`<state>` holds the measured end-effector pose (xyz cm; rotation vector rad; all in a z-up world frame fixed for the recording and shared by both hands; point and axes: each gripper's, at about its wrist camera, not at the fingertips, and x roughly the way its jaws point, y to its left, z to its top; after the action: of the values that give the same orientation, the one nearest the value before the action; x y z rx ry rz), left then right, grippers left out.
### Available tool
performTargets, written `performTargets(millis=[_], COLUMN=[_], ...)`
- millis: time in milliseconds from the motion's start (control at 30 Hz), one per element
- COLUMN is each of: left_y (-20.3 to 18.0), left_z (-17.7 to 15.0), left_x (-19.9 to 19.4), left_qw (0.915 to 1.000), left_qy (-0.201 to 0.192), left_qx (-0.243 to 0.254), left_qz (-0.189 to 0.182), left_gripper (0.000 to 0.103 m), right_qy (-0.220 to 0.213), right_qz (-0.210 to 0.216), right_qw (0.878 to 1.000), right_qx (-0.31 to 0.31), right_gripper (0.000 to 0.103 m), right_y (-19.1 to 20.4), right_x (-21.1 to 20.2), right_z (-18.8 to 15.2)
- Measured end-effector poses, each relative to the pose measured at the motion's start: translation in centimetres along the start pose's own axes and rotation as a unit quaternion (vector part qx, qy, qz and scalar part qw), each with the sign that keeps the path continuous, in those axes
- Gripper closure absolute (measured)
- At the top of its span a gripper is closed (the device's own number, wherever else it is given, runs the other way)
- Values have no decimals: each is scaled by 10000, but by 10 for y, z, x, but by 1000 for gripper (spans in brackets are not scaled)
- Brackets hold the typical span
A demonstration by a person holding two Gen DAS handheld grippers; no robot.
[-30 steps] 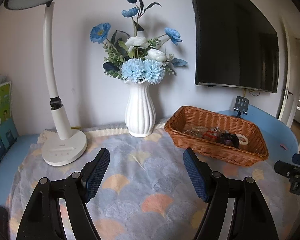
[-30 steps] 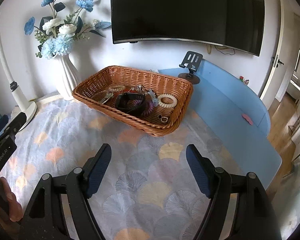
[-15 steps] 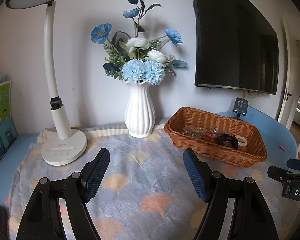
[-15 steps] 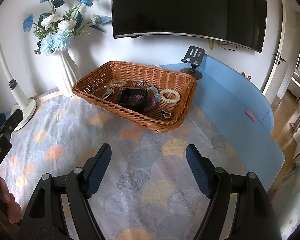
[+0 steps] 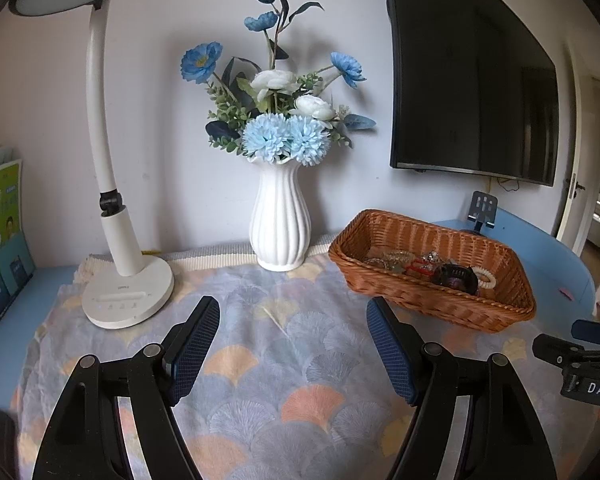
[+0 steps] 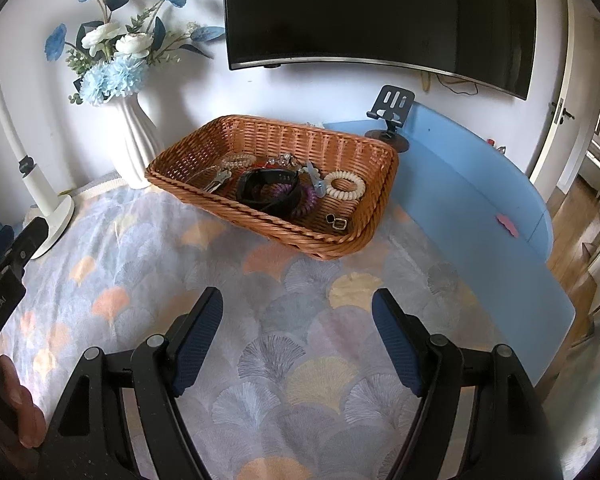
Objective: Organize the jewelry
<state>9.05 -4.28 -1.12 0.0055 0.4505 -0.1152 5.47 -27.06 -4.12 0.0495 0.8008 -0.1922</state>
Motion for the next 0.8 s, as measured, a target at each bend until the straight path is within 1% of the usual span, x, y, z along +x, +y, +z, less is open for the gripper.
performTargets(millis=[600,800], left_y=[2,-1], left_z=[0,-2], left_x=[5,12], left_qw=[10000,9998], left_qy=[61,192], left_qx=[-49,2], left_qz=[43,92], left_gripper=[26,26], right_qy=[63,57], right_qz=[-6,38], right_qw=[10000,10000], right_qx=[-34,-27], right_gripper=[24,24], right_y=[1,-1], right_x=[6,5], right_z=[-1,-3])
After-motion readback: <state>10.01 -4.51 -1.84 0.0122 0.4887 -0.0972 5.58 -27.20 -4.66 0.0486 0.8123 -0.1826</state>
